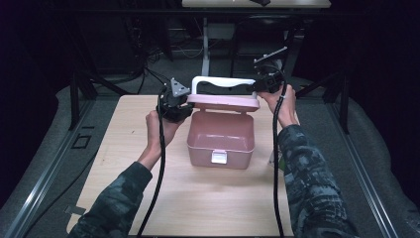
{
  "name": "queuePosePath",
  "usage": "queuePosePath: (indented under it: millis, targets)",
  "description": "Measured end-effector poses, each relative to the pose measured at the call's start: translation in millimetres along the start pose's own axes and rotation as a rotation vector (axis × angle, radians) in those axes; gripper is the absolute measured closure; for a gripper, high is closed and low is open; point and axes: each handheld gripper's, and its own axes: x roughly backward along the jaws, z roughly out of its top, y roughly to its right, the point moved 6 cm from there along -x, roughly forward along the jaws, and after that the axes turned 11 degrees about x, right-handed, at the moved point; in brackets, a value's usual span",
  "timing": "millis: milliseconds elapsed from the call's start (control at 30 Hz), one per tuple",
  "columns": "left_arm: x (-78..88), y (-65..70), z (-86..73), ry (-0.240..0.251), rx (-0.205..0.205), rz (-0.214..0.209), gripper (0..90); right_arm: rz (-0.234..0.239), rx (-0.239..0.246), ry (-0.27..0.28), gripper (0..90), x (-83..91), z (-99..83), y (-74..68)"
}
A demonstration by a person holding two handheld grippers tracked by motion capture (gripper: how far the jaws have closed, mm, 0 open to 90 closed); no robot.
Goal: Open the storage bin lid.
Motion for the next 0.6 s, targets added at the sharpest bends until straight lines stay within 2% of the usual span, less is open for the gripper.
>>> queuePosePath:
  millis: [300,400,600]
  targets:
    - [0.0,0.0,0.1,-0.008,-0.017,0.006,68.7,-0.010,-0.007,0.029,56.8,19.5,-8.0,2.4]
    - [-0.2,-0.4,0.5,-0.012,-0.021,0.006,69.1,-0.018,-0.008,0.023,53.7,30.0,-12.7,0.5]
    - [-1.1,-0.8,3.3,-0.022,-0.034,0.013,70.3,-0.040,-0.019,0.067,48.4,61.6,-24.7,-4.6]
